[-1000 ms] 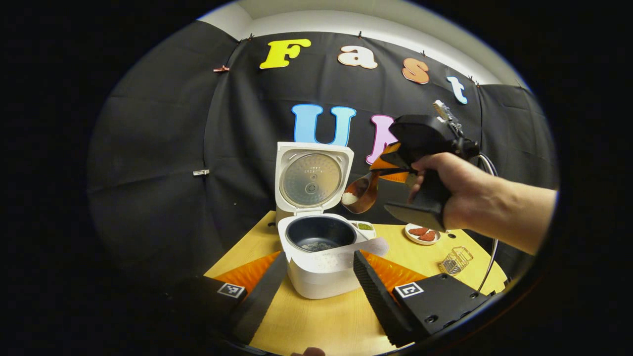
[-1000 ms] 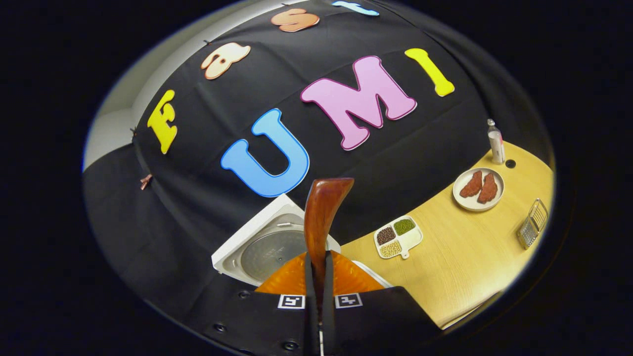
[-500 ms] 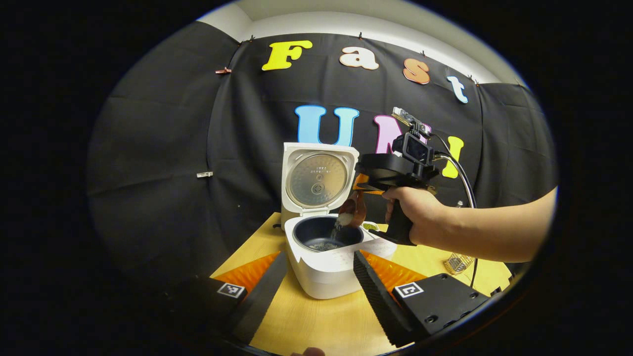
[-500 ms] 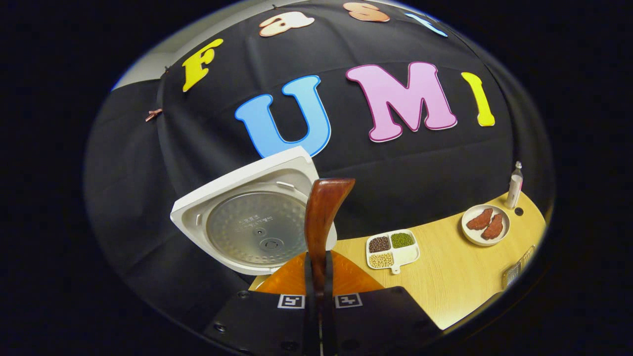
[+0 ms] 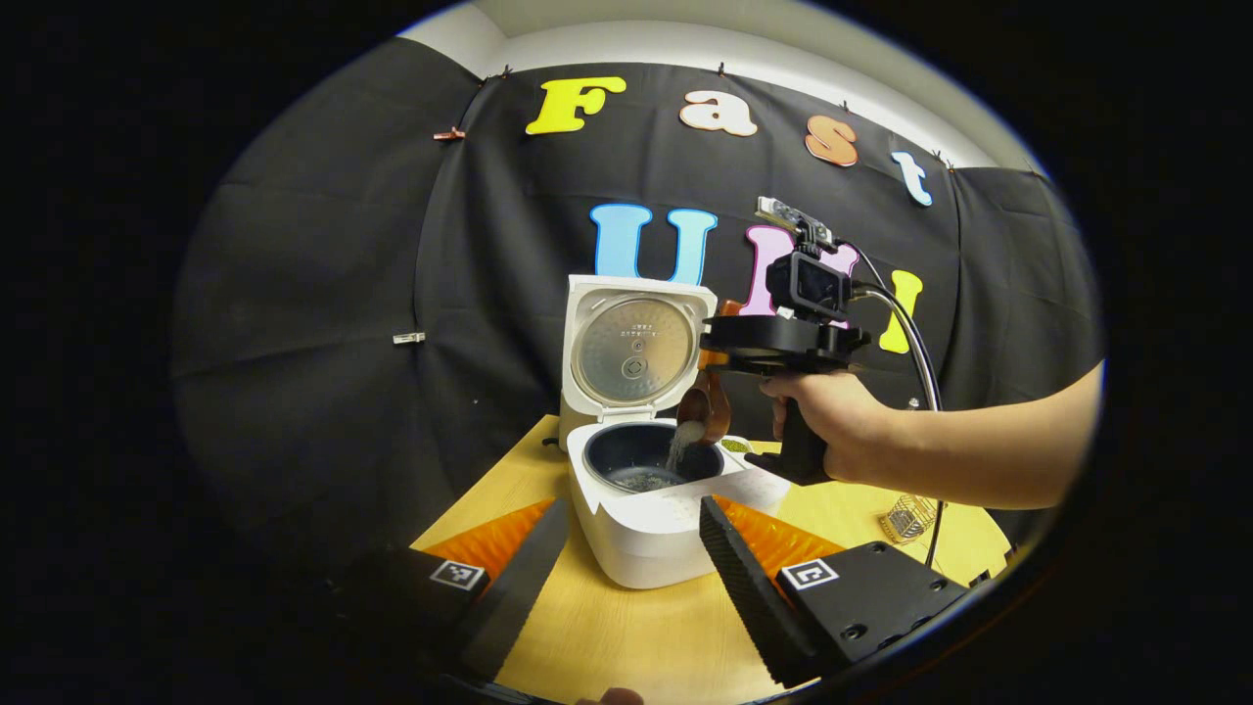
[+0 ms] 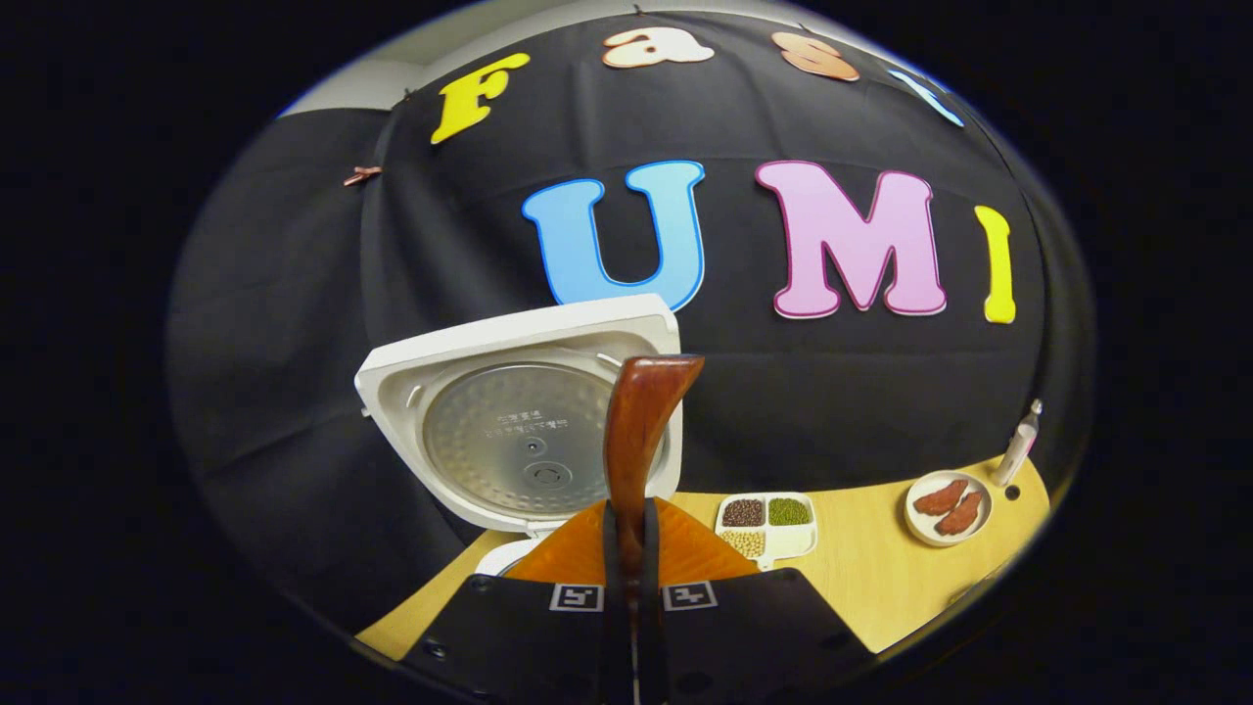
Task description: Close the left gripper, press the button to open the rice cooker; take a wooden spoon from the chopstick holder with the right hand, scoop a spoonful of rice and pour it into the rice cooker, then put the wooden spoon back into the chopstick holder.
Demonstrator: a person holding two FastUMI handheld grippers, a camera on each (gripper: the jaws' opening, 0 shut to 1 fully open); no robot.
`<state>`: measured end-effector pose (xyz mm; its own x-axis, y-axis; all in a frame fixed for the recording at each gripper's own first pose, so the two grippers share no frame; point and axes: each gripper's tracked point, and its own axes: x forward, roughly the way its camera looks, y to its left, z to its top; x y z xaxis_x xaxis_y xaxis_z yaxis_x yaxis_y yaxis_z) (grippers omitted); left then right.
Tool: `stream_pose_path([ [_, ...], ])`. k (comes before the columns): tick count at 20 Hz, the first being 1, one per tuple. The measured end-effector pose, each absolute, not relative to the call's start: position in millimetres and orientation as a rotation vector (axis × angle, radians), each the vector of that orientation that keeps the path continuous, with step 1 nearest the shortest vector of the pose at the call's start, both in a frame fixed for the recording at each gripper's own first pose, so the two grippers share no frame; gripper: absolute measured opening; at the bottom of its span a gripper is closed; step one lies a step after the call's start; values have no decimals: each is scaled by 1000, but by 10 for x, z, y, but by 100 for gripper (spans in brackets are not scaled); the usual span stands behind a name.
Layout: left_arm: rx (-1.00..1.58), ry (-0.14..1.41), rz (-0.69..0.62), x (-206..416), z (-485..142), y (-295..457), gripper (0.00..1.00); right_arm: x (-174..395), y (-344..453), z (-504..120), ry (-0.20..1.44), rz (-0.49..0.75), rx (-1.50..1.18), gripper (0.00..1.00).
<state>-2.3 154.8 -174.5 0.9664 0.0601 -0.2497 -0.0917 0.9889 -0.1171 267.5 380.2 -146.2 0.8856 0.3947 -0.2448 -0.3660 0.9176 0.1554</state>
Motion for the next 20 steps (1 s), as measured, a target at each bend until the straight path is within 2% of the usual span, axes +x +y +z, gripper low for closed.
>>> stream_pose_path([
  [8, -138, 245, 79, -12, -1753, 1564, 94, 2478, 4113, -1396, 141, 512, -216, 7],
  [9, -138, 248, 78, -15, -1754, 1558, 94, 2416, 4183, -1368, 110, 535, -274, 12],
  [10, -136, 250, 79, -15, -1756, 1563, 94, 2369, 4249, -1349, 80, 559, -326, 7],
  [14, -141, 250, 78, 3, -1752, 1574, 94, 2077, 4525, -1328, -33, 688, -515, 7],
  [20, -127, 245, 80, 29, -1713, 1594, 94, 1950, 4592, -1426, -36, 742, -599, 7],
])
